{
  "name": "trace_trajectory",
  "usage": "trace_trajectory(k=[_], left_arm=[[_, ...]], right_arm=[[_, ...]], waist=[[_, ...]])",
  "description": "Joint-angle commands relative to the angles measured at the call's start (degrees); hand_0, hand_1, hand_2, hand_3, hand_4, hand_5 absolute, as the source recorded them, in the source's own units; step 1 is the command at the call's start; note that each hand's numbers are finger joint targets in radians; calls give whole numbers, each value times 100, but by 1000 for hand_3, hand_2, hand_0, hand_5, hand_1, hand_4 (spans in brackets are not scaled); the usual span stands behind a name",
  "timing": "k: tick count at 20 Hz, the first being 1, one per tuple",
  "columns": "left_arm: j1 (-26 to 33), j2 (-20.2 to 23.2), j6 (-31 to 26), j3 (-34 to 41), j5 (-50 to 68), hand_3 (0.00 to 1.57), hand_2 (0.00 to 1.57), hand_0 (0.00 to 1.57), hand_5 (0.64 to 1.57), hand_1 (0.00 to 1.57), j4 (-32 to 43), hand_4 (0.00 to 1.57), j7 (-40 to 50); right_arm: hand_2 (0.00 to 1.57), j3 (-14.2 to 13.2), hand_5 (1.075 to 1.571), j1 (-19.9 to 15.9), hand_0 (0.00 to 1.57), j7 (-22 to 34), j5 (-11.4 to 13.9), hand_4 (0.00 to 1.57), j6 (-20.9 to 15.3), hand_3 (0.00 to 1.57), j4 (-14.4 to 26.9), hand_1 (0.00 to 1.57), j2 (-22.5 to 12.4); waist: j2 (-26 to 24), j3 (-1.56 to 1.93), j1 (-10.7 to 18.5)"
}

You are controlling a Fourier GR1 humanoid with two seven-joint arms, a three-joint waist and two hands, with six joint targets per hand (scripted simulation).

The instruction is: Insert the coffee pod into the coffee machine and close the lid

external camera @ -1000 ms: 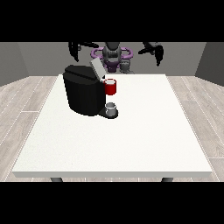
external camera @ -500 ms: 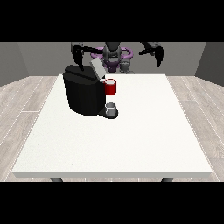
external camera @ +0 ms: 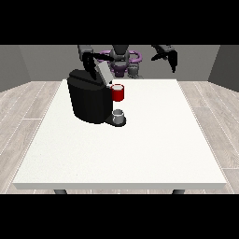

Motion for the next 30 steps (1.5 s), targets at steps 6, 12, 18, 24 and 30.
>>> trace_trajectory(k=[6,12,18,24,30], left_arm=[[332,154,-67,-101,44,0,0,0,1571,0,-166,360,-33],[397,10,-22,-249,4,0,0,0,1571,0,-103,385,-309],[32,199,-90,-139,99,0,0,0,1571,0,-127,327,-135],[-120,-101,58,-490,-90,0,0,0,1571,0,-243,386,-9],[-364,-6,-163,-496,10,0,0,0,1571,0,-92,382,-142]], right_arm=[[0,95,1571,-381,0,-106,182,163,-44,0,334,0,-24],[0,359,1571,-941,0,152,452,119,-95,0,299,0,-16],[0,468,1571,-1146,0,-28,617,0,-231,0,242,0,56],[0,576,1571,-1459,0,357,812,102,-265,0,-2,0,-158],[0,656,1571,-1848,0,880,1026,259,-321,0,-286,0,-370]], waist=[[171,0,96],[161,-4,233],[451,-3,441],[509,-1,828],[761,-6,1203]])
